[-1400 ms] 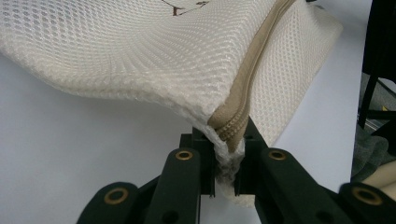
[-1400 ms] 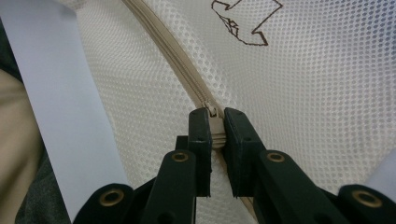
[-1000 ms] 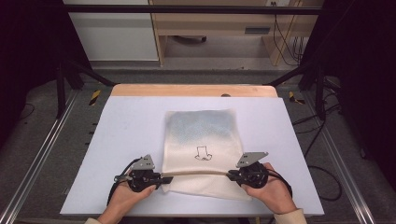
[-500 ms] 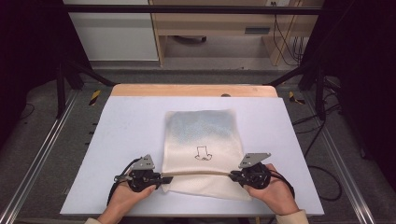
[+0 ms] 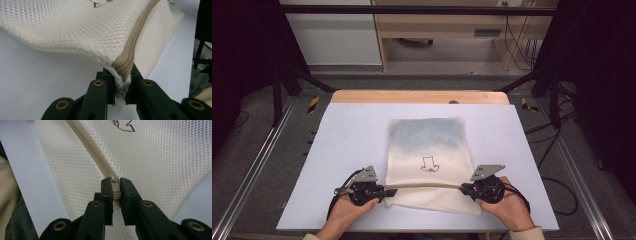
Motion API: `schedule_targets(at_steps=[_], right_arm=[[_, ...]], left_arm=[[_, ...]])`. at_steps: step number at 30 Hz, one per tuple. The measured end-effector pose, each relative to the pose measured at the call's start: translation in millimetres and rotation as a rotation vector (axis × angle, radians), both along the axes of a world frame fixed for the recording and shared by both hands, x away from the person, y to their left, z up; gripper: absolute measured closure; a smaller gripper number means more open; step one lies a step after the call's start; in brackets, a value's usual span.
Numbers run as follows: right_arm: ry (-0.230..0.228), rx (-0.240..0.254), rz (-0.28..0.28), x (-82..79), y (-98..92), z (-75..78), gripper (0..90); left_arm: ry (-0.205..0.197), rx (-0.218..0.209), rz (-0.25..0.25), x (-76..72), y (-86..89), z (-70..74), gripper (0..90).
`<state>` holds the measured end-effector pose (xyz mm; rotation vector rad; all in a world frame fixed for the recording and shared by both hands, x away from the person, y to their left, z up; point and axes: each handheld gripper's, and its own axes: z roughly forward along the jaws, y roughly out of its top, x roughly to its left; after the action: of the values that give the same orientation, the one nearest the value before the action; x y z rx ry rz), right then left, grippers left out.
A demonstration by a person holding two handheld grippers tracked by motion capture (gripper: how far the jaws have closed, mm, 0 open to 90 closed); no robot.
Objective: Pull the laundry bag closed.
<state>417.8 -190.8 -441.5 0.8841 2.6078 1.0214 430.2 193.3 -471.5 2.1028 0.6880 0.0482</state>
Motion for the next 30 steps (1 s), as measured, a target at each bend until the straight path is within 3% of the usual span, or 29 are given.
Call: schedule_targets(at_steps=[30], right_arm=[[0.007, -0.010, -0.017, -3.2, -10.0, -3.6, 81.9]], left_arm=[[-0.003, -0.001, 0.003, -0.3, 0.0, 0.7, 81.9]])
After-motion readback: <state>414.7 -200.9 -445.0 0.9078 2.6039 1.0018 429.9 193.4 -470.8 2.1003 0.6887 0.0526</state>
